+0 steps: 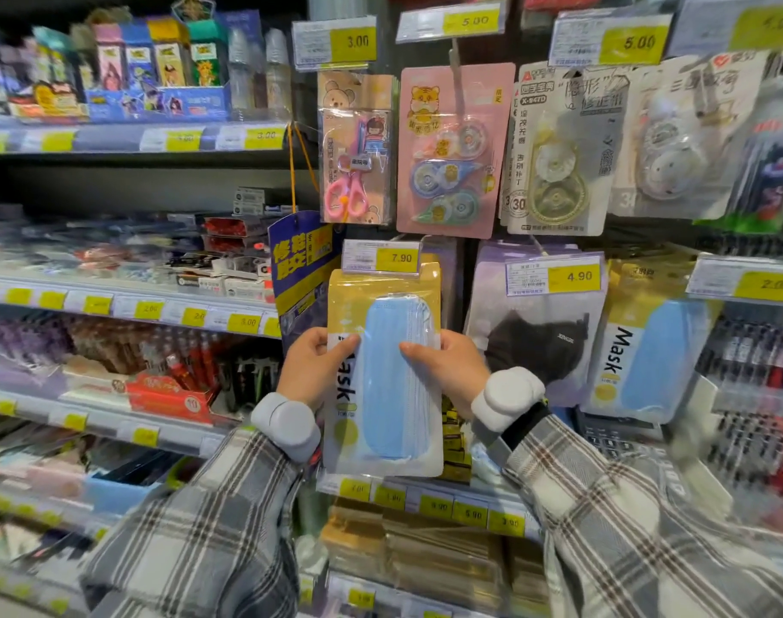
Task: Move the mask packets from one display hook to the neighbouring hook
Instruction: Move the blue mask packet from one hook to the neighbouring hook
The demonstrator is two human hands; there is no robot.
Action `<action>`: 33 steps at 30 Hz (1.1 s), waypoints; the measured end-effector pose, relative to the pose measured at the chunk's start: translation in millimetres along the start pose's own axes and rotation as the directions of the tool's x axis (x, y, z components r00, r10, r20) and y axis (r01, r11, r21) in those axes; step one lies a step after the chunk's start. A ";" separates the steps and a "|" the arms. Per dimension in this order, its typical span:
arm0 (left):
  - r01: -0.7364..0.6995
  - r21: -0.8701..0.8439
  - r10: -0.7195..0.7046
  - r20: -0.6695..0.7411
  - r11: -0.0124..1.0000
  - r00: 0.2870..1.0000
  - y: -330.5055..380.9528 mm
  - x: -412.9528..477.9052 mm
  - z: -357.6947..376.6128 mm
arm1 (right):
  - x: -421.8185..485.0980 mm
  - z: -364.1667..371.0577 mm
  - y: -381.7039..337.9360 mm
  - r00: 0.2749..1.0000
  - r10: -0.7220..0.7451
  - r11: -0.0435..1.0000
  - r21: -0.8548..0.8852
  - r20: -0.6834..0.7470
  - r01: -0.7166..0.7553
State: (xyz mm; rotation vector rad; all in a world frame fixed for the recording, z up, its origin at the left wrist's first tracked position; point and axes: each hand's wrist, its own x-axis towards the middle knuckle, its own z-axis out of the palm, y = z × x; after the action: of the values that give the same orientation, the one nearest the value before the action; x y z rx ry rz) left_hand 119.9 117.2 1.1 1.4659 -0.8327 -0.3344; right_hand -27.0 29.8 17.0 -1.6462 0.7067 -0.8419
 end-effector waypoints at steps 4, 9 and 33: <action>0.005 0.004 -0.005 0.039 1.000 0.999 8.2 -16.8 5.9 | -15.4 -10.6 0.2 1.000 0.006 1.000 -0.003 -0.020 -0.006; -0.023 0.090 0.014 0.097 0.996 0.995 16.3 -35.1 28.8 | -37.3 -38.5 5.1 0.997 0.001 0.999 0.054 -0.074 0.003; -0.016 -0.045 0.029 0.309 0.999 0.950 76.4 -104.2 227.2 | -129.3 -251.9 19.2 0.927 0.101 0.983 0.181 -0.360 -0.036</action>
State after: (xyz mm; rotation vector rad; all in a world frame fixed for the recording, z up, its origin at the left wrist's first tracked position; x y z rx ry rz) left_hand -125.4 28.9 20.1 1.3818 -1.0864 -0.5722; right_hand -308.1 -9.1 13.2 -1.3137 0.9185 -1.1447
